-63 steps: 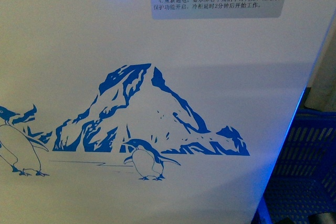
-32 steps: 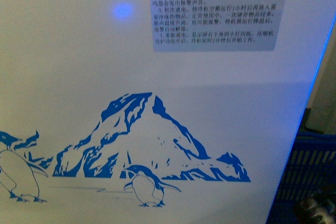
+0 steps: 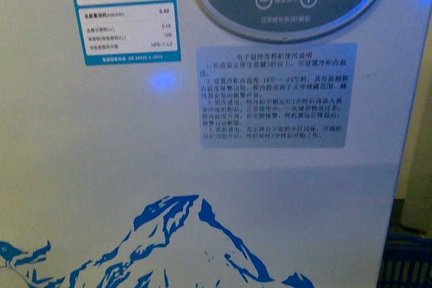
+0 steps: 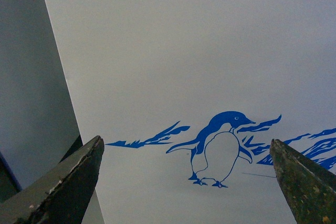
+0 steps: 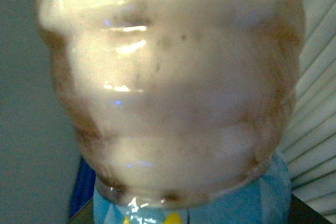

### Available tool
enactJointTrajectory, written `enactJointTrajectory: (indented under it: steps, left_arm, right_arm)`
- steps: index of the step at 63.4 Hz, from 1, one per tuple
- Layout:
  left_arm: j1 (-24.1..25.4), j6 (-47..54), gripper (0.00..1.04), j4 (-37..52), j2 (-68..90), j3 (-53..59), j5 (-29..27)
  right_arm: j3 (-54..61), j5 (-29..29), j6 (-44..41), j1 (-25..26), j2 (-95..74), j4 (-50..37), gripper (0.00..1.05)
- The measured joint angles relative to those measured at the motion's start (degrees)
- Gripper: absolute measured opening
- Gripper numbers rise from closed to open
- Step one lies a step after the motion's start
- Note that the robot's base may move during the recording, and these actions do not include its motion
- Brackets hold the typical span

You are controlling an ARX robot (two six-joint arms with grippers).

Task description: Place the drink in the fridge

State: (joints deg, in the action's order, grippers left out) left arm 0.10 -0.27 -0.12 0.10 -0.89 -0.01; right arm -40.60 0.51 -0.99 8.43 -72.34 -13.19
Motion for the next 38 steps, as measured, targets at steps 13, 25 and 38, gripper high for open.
enactJointTrajectory:
  steps: [13, 25, 38]
  left_arm:
    - [0.0, 0.0, 0.97, 0.0, 0.0, 0.0, 0.0]
    - [0.0, 0.0, 0.97, 0.0, 0.0, 0.0, 0.0]
    - [0.0, 0.0, 0.97, 0.0, 0.0, 0.0, 0.0]
  right_arm:
    - [0.79, 3.87, 2.86, -2.6, 17.53, 5.35, 0.4]
    - [2.03, 9.62, 4.92, -4.09, 28.83, 9.55, 0.4]
    - [6.36, 19.26, 6.69, -11.19, 42.51, 15.61, 0.4]
